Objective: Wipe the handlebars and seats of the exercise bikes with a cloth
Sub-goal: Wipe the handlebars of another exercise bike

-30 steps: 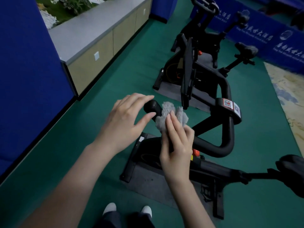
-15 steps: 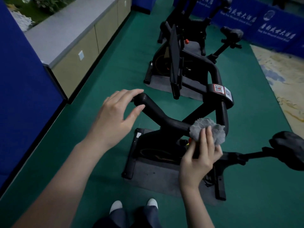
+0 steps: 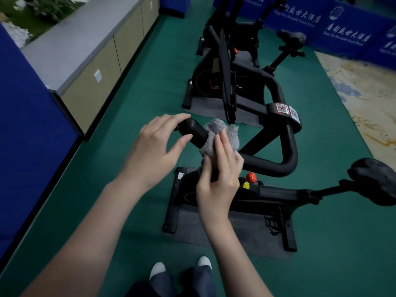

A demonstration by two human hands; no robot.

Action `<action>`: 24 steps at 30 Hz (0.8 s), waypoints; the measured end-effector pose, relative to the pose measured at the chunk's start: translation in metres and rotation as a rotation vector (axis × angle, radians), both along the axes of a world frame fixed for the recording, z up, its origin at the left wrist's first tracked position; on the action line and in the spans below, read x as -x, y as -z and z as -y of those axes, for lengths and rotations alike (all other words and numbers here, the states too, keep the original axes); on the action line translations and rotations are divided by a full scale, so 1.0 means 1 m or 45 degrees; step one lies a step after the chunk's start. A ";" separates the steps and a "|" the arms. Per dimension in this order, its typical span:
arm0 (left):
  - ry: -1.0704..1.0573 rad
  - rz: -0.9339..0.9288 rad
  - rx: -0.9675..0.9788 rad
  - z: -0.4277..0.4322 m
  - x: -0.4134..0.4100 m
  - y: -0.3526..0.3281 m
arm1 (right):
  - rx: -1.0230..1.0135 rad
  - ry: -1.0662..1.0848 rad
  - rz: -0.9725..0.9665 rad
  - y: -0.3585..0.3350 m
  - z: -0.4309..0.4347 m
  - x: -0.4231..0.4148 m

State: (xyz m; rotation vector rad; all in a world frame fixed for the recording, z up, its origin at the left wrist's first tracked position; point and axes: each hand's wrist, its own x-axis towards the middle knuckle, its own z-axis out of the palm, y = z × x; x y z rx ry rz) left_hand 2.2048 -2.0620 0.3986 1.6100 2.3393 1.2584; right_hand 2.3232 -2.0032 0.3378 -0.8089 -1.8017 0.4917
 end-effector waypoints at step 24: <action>0.117 0.278 -0.091 0.002 0.020 -0.008 | -0.517 -0.374 0.153 -0.023 -0.008 -0.008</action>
